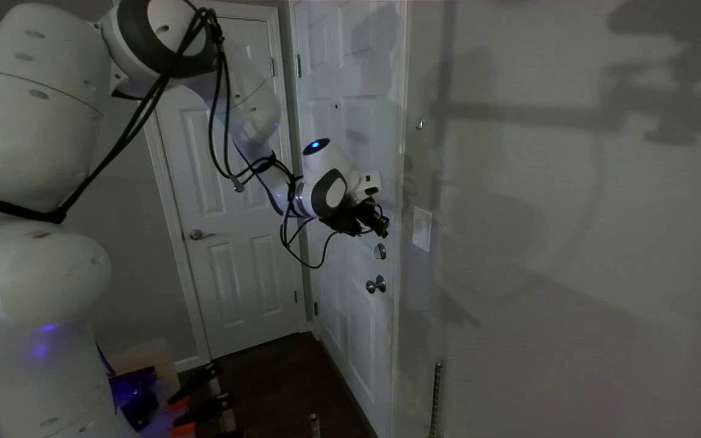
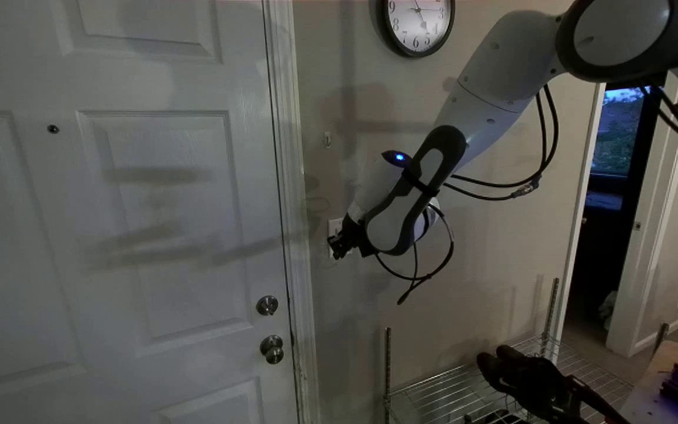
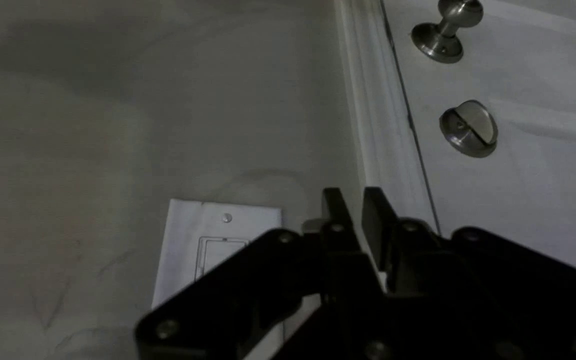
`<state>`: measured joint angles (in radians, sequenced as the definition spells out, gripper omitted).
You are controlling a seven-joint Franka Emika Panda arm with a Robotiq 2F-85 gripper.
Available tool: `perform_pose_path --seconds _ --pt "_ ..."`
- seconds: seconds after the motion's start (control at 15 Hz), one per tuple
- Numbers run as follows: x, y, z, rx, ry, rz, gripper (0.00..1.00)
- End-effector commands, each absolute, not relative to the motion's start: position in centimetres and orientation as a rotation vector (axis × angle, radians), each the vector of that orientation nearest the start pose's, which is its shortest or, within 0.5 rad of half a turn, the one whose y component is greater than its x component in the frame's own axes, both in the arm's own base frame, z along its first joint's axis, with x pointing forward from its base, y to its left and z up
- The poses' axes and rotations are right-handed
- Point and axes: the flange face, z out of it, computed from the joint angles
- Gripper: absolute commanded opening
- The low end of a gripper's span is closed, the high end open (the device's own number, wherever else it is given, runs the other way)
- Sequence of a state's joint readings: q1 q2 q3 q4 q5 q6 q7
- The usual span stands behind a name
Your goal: Turn on the light
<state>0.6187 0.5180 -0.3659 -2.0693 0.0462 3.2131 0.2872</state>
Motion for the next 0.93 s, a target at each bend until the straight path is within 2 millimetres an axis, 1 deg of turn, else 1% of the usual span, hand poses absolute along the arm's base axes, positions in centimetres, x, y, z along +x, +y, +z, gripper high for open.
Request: perform_pose_path --seconds 0.0,0.07,0.13,0.33,0.8,0.87 --pt "63.4 15.9 27.2 -2.947 0.057 -1.087 0.0" --pt "63.8 15.5 27.4 -2.944 0.092 -1.109 0.0" --pt "63.0 15.7 27.3 -2.942 0.022 -1.086 0.01" --pt "63.7 15.2 27.4 -2.948 0.046 -1.113 0.01" --pt "63.7 15.4 27.3 -2.946 0.045 -1.112 0.01" --pt "64.0 15.3 27.2 -2.948 0.067 -1.117 0.02"
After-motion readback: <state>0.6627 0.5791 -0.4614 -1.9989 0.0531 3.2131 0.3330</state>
